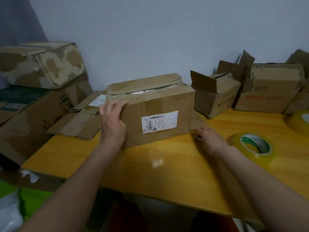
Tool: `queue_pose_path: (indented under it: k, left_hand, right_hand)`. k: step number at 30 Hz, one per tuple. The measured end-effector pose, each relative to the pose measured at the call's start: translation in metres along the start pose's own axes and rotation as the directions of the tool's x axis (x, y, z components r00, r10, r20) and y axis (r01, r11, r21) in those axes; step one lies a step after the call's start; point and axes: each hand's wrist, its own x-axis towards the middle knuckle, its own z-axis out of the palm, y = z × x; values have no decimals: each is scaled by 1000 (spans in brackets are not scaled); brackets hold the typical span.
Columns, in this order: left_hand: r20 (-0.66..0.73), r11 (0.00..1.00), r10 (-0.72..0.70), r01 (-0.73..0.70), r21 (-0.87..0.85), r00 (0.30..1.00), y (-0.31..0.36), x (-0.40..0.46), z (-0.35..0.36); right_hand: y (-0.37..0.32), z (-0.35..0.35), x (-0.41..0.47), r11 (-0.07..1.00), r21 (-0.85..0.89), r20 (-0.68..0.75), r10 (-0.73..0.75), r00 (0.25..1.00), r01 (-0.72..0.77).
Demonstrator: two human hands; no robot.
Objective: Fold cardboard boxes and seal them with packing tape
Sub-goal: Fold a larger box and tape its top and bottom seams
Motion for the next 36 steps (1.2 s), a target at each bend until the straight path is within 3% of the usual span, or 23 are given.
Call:
queue_pose_path:
  k: [4,6,7,9,11,12,13,16,19,22,24,27,30,33,36]
  left_hand:
    - [-75,998,-59,58,-20,995,-7,1,-1]
    - [-148,995,-97,92,-39,984,-7,-2,-2]
    - [-184,991,-132,124,-55,974,-7,-2,-2]
    - [-211,966,-249,228,-119,945,-4,-2,-4]
    - [-151,906,-387,345,-247,910,4,1,-7]
    - [-89,869,-431,387,-308,898,7,2,-8]
    - [-36,844,-448,409,-347,893,10,3,-7]
    - [19,807,-478,448,-385,878,10,3,-6]
    - [26,781,-532,502,-371,846,7,12,-14]
    - [67,789,-515,503,-353,855,18,25,-17]
    - [152,807,-473,496,-320,868,36,28,-10]
    - [271,848,-361,435,-302,892,60,16,0]
    - [325,897,-210,314,-312,922,68,-7,4]
    - [384,916,-68,210,-341,921,61,-16,-1]
    - [431,883,-119,294,-367,895,51,-8,-12]
  right_hand:
    - [23,-7,-9,979,-29,-17,204,979,-204]
    - [22,-13,-6,934,259,-67,270,961,-244]
    - [16,-17,-5,866,460,-104,272,957,-196]
    - [-6,-31,-3,591,805,-97,231,968,-60]
    - [-33,-47,-7,201,979,1,121,993,-26]
    - [-46,-54,-10,89,996,22,65,998,-28]
    - [-59,-59,-14,69,998,12,36,999,-14]
    - [-87,-61,-25,131,989,-80,123,989,64]
    - [-97,-55,-42,123,986,-137,243,960,110]
    - [-107,-50,-65,49,985,-173,190,967,166]
    - [-117,-50,-76,54,982,-189,113,975,184]
    - [-117,-47,-73,83,983,-182,251,951,167]
    - [-92,-39,-49,267,961,-194,487,851,67]
    - [-78,-37,-36,248,969,-93,448,889,-24]
    - [-75,-34,-38,312,949,-110,464,879,-46]
